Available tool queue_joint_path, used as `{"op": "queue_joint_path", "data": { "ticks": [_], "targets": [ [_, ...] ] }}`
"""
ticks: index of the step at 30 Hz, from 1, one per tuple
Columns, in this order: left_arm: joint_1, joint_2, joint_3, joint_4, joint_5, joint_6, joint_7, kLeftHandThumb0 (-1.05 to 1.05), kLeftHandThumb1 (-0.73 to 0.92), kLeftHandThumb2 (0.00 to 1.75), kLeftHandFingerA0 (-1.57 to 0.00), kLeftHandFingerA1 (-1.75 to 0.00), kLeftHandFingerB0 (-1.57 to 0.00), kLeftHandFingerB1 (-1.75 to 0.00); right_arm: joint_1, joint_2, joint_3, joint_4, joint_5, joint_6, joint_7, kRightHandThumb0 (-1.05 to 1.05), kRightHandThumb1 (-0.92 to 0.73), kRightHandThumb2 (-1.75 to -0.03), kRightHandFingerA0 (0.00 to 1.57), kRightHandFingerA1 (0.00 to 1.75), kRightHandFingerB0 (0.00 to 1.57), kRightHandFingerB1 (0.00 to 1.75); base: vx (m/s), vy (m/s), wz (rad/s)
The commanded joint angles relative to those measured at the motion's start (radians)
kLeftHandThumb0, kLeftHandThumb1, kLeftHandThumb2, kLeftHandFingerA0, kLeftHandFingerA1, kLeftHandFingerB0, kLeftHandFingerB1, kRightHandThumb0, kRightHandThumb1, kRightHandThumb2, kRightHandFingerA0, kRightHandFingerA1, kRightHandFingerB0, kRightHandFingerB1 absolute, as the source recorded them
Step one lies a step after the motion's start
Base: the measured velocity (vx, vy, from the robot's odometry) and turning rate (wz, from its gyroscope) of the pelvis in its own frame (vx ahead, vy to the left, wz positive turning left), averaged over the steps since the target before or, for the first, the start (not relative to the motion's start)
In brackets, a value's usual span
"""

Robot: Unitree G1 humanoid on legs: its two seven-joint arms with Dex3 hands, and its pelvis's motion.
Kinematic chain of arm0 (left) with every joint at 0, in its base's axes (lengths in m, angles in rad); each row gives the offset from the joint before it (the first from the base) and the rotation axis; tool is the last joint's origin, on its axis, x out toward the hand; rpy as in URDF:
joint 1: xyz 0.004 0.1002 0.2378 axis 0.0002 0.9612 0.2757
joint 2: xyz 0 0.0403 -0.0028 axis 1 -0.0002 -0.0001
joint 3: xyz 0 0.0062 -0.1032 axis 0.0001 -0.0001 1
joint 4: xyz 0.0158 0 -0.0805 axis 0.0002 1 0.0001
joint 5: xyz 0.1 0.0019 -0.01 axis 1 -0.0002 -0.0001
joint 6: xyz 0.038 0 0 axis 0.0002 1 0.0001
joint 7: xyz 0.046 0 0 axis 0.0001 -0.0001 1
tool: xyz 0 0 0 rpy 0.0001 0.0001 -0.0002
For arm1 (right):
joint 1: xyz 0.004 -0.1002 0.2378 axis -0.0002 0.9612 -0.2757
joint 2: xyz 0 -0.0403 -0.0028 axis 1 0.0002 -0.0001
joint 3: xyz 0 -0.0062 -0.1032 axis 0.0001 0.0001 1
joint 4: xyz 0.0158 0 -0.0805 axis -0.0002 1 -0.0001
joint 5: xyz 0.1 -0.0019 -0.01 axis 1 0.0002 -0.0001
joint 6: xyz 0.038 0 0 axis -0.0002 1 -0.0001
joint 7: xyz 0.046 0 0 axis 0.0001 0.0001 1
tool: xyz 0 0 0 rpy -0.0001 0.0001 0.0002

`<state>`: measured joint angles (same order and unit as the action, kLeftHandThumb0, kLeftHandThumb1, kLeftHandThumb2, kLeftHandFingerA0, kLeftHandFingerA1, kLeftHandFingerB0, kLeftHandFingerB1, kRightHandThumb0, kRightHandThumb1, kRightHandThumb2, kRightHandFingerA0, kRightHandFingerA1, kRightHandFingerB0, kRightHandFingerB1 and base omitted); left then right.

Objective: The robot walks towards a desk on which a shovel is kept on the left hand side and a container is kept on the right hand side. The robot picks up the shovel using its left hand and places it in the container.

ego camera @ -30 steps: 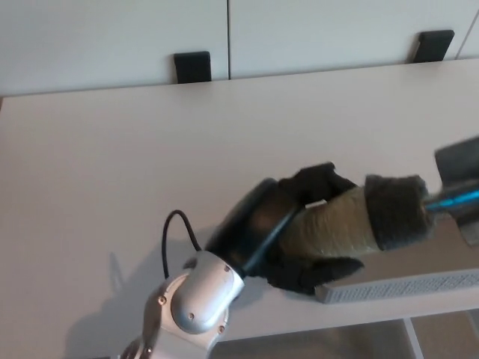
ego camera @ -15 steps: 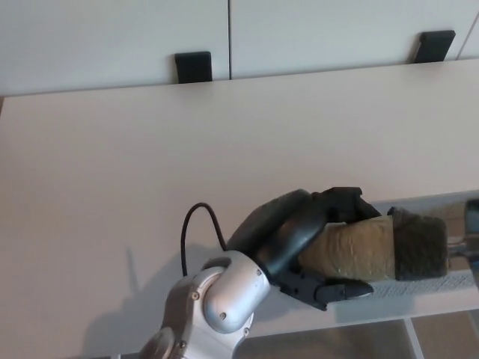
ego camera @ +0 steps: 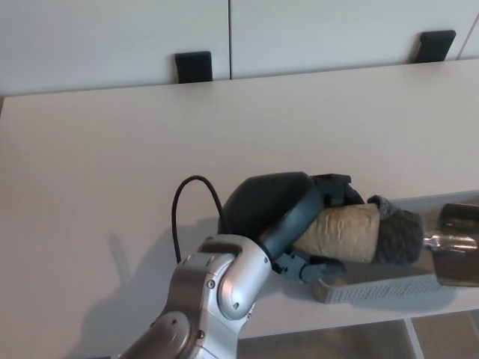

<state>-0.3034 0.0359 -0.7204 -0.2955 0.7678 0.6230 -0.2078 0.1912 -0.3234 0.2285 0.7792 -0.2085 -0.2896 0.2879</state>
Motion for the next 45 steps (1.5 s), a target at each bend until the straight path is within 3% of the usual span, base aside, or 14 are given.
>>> {"op": "queue_joint_path", "data": {
  "ticks": [1, 3, 6, 7, 10, 14, 20, 27, 31, 33, 34, 36, 39, 45],
  "targets": [
    [-0.044, 0.004, 0.005, 0.002, 0.187, 0.088, 0.027, -0.43, 0.81, 0.64, -0.89, -1.1, -0.68, -0.48, 0.012, -0.028, -0.002, -0.011, -0.012, 0.007, 0.006, -0.18, -0.59, -1.03, 0.25, 0.61, 0.07, 0.53, 0.0, 0.0, 0.0],
    [-0.042, -0.007, 0.02, -0.002, 0.191, 0.098, 0.035, -0.43, 0.81, 0.64, -0.93, -0.82, -0.67, -0.49, 0.012, -0.028, -0.001, -0.01, -0.014, 0.002, 0.003, -0.18, -0.59, -1.03, 0.26, 0.61, 0.08, 0.53, 0.0, 0.0, 0.0],
    [-0.044, -0.004, 0.034, -0.008, 0.2, 0.09, 0.033, -0.42, 0.81, 0.64, -0.95, -0.85, -0.72, -0.5, 0.014, -0.028, -0.001, -0.008, -0.018, -0.001, -0.002, -0.18, -0.59, -1.03, 0.26, 0.61, 0.08, 0.53, 0.0, 0.0, 0.0],
    [-0.038, -0.005, 0.043, -0.014, 0.197, 0.078, 0.044, -0.42, 0.81, 0.64, -0.91, -1.12, -0.81, -0.59, 0.014, -0.027, -0.001, -0.009, -0.017, 0.003, -0.002, -0.18, -0.59, -1.03, 0.26, 0.61, 0.08, 0.53, 0.0, 0.0, 0.0],
    [-0.021, -0.005, 0.039, 0.001, 0.228, 0.051, 0.08, -0.4, 0.76, 0.63, -0.87, -1.31, -0.8, -0.57, 0.011, -0.025, -0.001, 0.009, -0.018, -0.009, -0.003, -0.2, -0.59, -1.03, 0.27, 0.62, 0.09, 0.53, 0.0, 0.0, 0.0],
    [-0.007, -0.008, 0.039, -0.002, 0.249, 0.05, 0.075, -0.41, 0.74, 0.63, -0.93, -1.18, -0.82, -0.56, 0.01, -0.024, 0.0, 0.011, -0.023, -0.006, -0.002, -0.23, -0.58, -1.03, 0.26, 0.62, 0.09, 0.54, 0.0, 0.0, 0.0],
    [0.02, -0.001, -0.009, 0.02, 0.357, 0.037, 0.114, -0.39, 0.7, 0.63, -0.97, -1.26, -0.92, -0.58, 0.014, -0.021, -0.008, -0.004, -0.018, 0.01, 0.006, -0.22, -0.57, -1.03, 0.26, 0.62, 0.08, 0.54, 0.0, 0.0, 0.0],
    [0.044, 0.043, -0.065, 0.017, 0.429, -0.027, 0.142, -0.42, 0.74, 0.63, -1.01, -1.18, -0.84, -0.51, 0.01, -0.022, -0.01, 0.012, -0.015, -0.006, 0.014, -0.21, -0.6, -1.05, 0.24, 0.61, 0.07, 0.53, 0.0, 0.0, 0.0],
    [0.072, 0.037, -0.092, 0.021, 0.458, -0.033, 0.171, -0.43, 0.72, 0.61, -0.97, -0.95, -0.81, -0.48, 0.019, -0.027, -0.01, -0.008, -0.016, 0.003, 0.019, -0.23, -0.58, -1.03, 0.24, 0.61, 0.06, 0.52, 0.0, 0.0, 0.0],
    [0.078, 0.033, -0.091, 0.022, 0.465, -0.039, 0.171, -0.43, 0.72, 0.61, -0.97, -0.95, -0.81, -0.48, 0.02, -0.027, -0.012, -0.009, -0.015, 0.004, 0.021, -0.23, -0.58, -1.03, 0.24, 0.61, 0.06, 0.52, 0.0, 0.0, 0.0],
    [0.086, 0.033, -0.101, 0.026, 0.477, -0.042, 0.177, -0.43, 0.72, 0.61, -1.05, -1.1, -0.72, -0.46, 0.015, -0.025, -0.011, -0.002, -0.019, 0.007, 0.017, -0.2, -0.6, -1.04, 0.24, 0.61, 0.07, 0.53, 0.0, 0.0, 0.0],
    [0.092, 0.032, -0.109, 0.033, 0.497, -0.046, 0.187, -0.44, 0.73, 0.61, -1.02, -1.18, -0.84, -0.53, 0.011, -0.026, -0.009, -0.001, -0.025, 0.007, 0.013, -0.21, -0.58, -1.03, 0.26, 0.61, 0.07, 0.53, 0.0, 0.0, 0.0],
    [0.103, 0.03, -0.113, 0.04, 0.515, -0.057, 0.204, -0.43, 0.74, 0.62, -0.97, -1.1, -0.83, -0.56, 0.016, -0.03, -0.008, -0.01, -0.024, 0.006, 0.017, -0.22, -0.58, -1.03, 0.26, 0.62, 0.07, 0.52, 0.0, 0.0, 0.0],
    [0.107, 0.038, -0.115, 0.041, 0.542, -0.067, 0.192, -0.44, 0.73, 0.63, -0.97, -1.25, -0.82, -0.56, 0.01, -0.03, -0.004, -0.005, -0.03, 0.005, 0.014, -0.22, -0.59, -1.05, 0.27, 0.62, 0.08, 0.54, 0.0, 0.0, 0.0]
  ]
}}
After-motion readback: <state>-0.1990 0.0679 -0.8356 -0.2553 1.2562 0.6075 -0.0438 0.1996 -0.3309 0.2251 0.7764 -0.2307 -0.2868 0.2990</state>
